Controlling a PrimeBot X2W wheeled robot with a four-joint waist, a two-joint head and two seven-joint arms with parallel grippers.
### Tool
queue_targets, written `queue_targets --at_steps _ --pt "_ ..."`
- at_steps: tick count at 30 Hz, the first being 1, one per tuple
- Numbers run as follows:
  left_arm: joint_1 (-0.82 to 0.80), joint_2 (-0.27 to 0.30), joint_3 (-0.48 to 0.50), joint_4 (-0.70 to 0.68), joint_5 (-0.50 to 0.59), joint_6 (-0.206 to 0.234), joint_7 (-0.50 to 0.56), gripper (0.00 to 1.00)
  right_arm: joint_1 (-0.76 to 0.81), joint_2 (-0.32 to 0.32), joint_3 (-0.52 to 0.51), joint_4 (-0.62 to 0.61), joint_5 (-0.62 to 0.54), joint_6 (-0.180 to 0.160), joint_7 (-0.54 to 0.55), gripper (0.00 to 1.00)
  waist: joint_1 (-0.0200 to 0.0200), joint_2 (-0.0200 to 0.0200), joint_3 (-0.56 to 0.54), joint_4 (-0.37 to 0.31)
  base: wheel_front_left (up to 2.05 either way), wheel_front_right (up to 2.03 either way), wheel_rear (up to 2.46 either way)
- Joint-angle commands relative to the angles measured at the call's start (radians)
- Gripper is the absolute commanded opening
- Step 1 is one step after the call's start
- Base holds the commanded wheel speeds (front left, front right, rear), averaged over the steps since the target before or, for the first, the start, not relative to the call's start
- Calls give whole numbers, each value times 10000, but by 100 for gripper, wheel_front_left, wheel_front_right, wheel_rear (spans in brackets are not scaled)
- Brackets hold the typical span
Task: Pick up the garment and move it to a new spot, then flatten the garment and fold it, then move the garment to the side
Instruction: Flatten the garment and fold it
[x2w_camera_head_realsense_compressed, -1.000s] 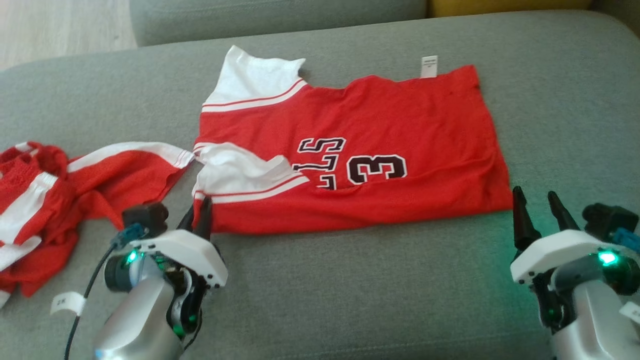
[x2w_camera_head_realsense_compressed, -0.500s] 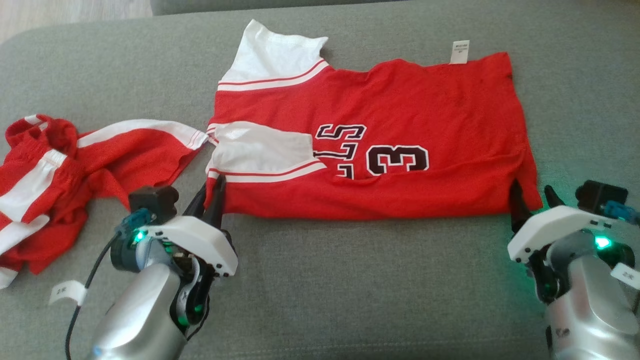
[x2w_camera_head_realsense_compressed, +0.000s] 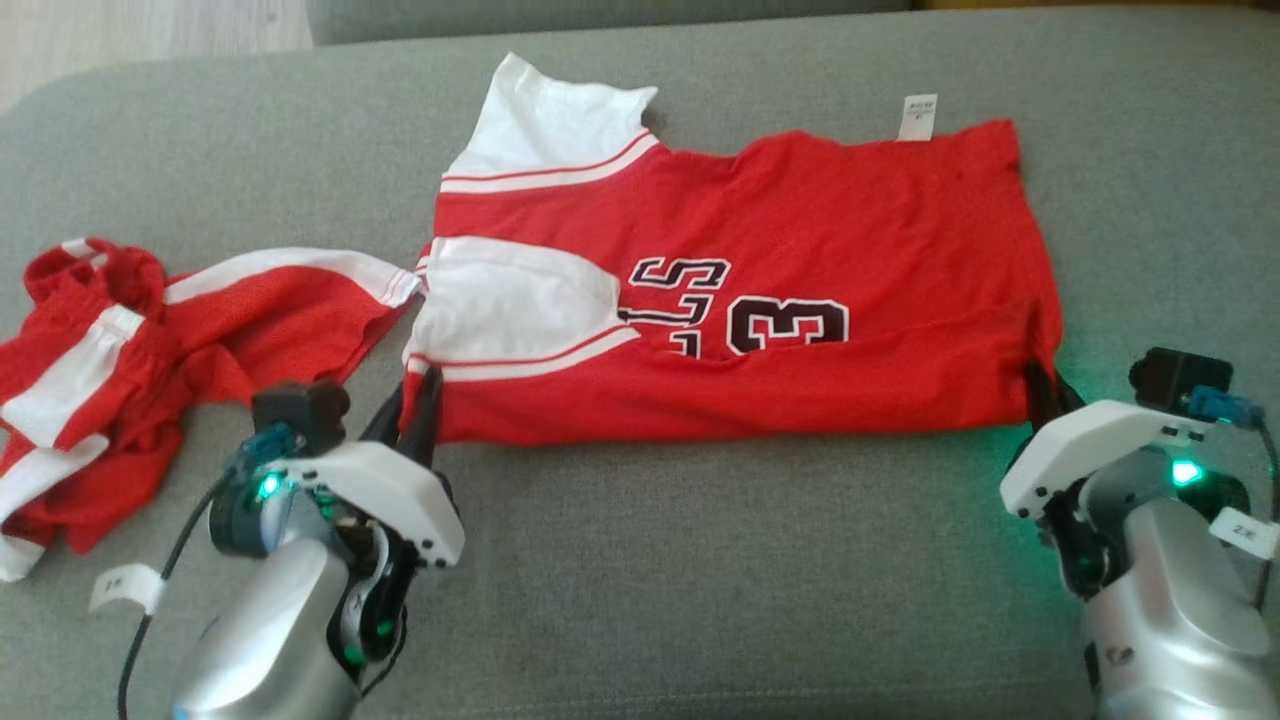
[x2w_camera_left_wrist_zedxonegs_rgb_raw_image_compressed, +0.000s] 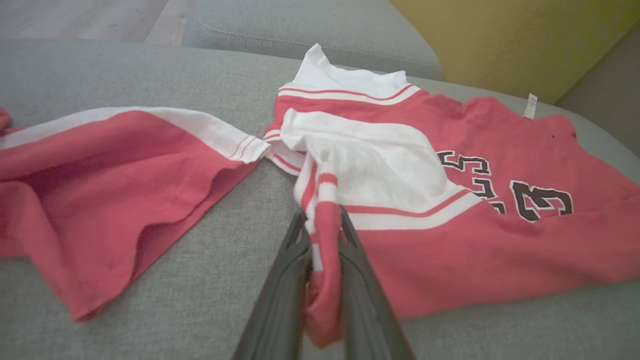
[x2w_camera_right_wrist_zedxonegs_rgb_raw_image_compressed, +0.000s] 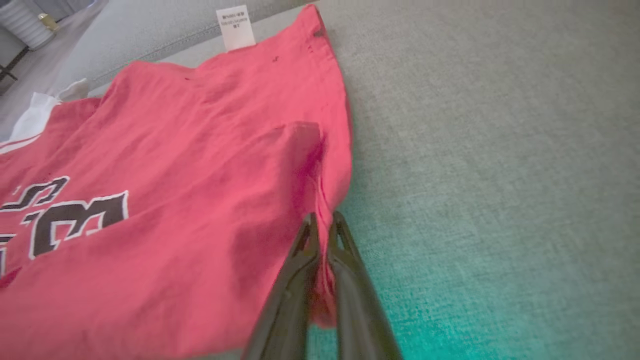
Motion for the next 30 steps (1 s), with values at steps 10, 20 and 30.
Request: queue_targets --at_steps 10,20,30 --pt "588 754 327 -263 -456 -97 505 0 1072 -1039 752 -1727 792 35 1811 0 0 0 -911 -31 0 0 0" --pt "1641 1306 37 -867 -759 -139 1472 0 2761 -1611 680 -3688 1373 35 4018 0 0 0 -1514 -128 0 0 0" --pt "1942 1233 40 -1207 -763 227 1361 100 3246 -1226 197 -5074 1216 35 3983 100 0 0 -1556 -208 0 0 0"
